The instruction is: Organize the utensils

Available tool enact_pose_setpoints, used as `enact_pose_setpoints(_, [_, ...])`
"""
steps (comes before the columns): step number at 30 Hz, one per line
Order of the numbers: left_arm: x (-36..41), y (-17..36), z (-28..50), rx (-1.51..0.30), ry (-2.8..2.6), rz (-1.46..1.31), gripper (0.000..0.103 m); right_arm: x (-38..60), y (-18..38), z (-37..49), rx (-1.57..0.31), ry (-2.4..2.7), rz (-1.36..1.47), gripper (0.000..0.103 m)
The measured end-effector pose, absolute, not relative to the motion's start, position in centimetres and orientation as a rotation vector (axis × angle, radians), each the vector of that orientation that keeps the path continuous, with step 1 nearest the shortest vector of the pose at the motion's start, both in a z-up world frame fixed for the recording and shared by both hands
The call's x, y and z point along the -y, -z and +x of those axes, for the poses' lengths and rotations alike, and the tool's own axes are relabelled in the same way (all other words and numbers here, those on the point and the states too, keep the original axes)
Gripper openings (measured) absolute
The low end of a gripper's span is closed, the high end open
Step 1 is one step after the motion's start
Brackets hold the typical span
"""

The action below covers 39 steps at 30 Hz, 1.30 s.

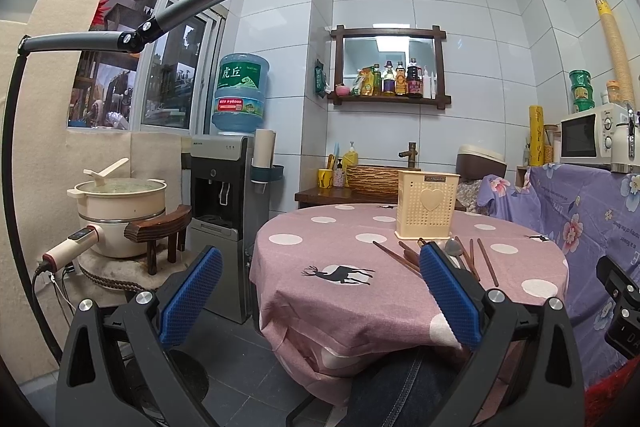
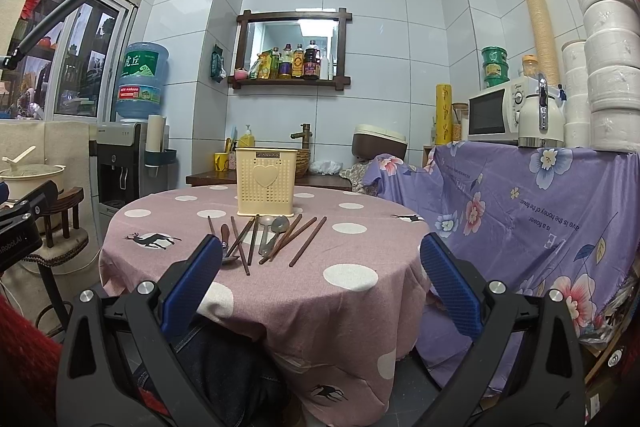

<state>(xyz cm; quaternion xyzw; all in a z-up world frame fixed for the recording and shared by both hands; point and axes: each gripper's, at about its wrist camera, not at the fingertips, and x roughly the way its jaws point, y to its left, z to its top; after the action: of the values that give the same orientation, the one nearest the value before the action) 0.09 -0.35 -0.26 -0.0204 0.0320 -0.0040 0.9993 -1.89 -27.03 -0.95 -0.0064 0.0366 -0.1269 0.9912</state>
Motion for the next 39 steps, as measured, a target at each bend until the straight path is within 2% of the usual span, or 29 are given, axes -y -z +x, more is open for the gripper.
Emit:
enact_pose_setpoints(29, [0.3,0.4,0.0,-0.073,0.015,-0.040,0.098,26.8,1.1,-1.9,-0.082,0.249,-0.013,0.098])
enact_pose_setpoints(39, [0.3,1.7,1.8,-0.164,0.049,-0.051,0.098,27.2,1.6,-0.9,-0.115,0.221,-0.007,0.098])
